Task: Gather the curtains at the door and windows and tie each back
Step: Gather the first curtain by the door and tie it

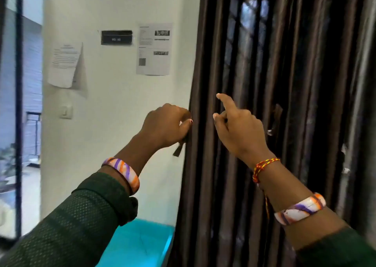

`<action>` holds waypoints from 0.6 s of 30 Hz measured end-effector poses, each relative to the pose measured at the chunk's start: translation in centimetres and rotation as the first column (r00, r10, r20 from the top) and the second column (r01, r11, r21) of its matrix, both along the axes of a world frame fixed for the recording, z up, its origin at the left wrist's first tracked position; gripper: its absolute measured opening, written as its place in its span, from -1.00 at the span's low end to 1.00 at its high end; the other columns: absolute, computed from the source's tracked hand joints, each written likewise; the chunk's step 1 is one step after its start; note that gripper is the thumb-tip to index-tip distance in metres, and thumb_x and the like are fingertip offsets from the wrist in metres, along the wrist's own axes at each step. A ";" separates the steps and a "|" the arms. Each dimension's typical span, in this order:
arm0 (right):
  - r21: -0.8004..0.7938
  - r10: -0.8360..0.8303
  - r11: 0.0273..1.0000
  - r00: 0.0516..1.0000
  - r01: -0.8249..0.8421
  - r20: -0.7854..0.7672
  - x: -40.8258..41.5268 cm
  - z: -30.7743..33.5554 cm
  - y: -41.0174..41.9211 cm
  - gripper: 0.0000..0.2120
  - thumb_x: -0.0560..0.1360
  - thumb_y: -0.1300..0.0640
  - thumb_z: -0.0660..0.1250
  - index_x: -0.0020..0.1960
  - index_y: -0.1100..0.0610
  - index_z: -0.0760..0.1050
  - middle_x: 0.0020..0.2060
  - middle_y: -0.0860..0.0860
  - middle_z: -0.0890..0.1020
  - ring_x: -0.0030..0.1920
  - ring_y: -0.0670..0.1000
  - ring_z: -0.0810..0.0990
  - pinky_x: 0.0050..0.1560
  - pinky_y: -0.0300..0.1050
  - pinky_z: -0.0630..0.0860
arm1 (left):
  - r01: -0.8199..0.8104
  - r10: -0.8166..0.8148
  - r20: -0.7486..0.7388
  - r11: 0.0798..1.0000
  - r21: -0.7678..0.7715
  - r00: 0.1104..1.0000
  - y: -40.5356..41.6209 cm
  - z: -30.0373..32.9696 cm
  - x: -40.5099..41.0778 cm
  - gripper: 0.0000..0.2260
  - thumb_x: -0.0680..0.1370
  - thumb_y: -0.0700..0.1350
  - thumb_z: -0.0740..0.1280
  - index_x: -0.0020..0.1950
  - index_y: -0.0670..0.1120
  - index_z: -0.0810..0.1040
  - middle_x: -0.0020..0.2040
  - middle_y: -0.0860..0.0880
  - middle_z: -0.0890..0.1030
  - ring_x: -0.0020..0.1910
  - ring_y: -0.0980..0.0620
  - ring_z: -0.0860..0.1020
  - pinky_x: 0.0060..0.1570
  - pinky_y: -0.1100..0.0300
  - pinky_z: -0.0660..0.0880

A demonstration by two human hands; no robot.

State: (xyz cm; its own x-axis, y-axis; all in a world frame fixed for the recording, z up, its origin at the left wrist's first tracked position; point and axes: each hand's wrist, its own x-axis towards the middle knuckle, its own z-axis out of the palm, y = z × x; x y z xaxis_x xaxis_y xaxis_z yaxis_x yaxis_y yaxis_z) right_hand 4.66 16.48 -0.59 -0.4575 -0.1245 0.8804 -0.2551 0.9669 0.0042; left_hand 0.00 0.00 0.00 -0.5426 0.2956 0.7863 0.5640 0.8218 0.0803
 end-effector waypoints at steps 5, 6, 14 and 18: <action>0.015 0.076 0.997 0.988 -0.079 0.131 -4.6 -0.7 -6.7 -0.67 0.57 -0.01 0.12 0.33 -0.04 0.33 0.01 0.06 0.64 0.06 0.21 0.57 -0.02 0.00 0.44 | -0.143 0.154 0.118 0.985 -0.093 0.981 -8.4 -1.1 -2.3 -0.79 0.53 0.01 0.21 0.04 0.04 0.60 0.01 0.04 0.64 -0.02 -0.03 0.56 -0.05 0.14 0.44; 0.032 0.094 0.994 0.981 -0.101 0.169 -5.6 -1.0 -8.6 -0.69 0.57 -0.02 0.12 0.29 -0.05 0.38 0.02 0.04 0.64 0.08 0.18 0.56 -0.01 -0.02 0.43 | -0.169 0.181 0.131 0.981 -0.100 0.975 -10.4 -1.4 -2.8 -0.80 0.52 0.02 0.22 0.03 0.04 0.60 0.01 0.05 0.63 -0.02 -0.03 0.56 -0.05 0.14 0.45; 0.130 0.273 0.934 0.898 -0.333 0.344 -14.3 -1.3 -26.9 -0.77 0.56 -0.01 0.16 0.08 0.00 0.55 0.03 -0.03 0.59 0.14 0.05 0.48 -0.07 -0.13 0.29 | -0.353 0.389 0.223 0.917 -0.183 0.894 -29.6 -1.9 -6.4 -0.81 0.51 0.01 0.24 0.02 0.05 0.62 0.00 0.05 0.63 0.00 -0.02 0.56 -0.03 0.15 0.47; 0.136 0.363 0.882 0.834 -0.451 0.416 -17.7 -1.1 -36.4 -0.78 0.54 -0.01 0.20 0.06 0.02 0.56 0.03 0.00 0.60 0.08 0.08 0.52 -0.05 -0.11 0.36 | -0.417 0.473 0.241 0.874 -0.248 0.848 -38.6 -2.0 -8.4 -0.80 0.51 0.01 0.26 0.02 0.04 0.63 0.01 0.02 0.64 -0.01 -0.03 0.58 0.03 0.06 0.52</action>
State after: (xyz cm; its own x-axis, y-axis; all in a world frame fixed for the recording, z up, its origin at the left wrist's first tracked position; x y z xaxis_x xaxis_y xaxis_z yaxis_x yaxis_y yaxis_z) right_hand -13.07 -19.89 -1.67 -0.6051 -0.5409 0.5842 -0.6505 0.7590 0.0291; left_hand -8.37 -38.58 -1.96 -0.8409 0.0882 0.5340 0.1090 0.9940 0.0074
